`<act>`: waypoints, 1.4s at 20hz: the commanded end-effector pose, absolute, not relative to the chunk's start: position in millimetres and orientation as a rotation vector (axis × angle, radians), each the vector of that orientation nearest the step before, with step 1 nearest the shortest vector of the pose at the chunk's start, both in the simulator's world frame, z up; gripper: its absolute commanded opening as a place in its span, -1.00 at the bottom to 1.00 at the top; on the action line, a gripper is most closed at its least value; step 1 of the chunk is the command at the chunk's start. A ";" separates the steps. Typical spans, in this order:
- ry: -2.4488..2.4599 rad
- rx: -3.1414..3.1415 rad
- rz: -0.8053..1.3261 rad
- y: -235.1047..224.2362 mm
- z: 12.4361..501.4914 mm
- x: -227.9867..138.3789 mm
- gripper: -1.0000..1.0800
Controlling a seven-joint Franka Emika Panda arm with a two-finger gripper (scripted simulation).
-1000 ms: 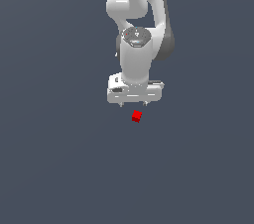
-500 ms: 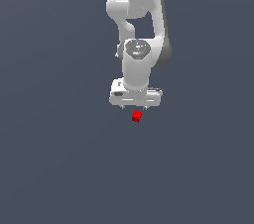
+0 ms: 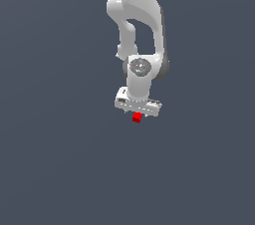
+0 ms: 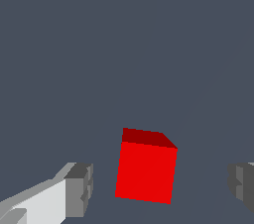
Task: Pick up the red cube and move it to a goal position.
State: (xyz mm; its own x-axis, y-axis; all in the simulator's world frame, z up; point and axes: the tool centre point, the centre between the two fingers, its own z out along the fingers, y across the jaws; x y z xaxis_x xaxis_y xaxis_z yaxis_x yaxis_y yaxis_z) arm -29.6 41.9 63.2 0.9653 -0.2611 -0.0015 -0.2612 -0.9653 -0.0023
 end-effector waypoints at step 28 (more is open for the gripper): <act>0.609 -3.082 -0.001 49.7 26.4 -36.3 -1.00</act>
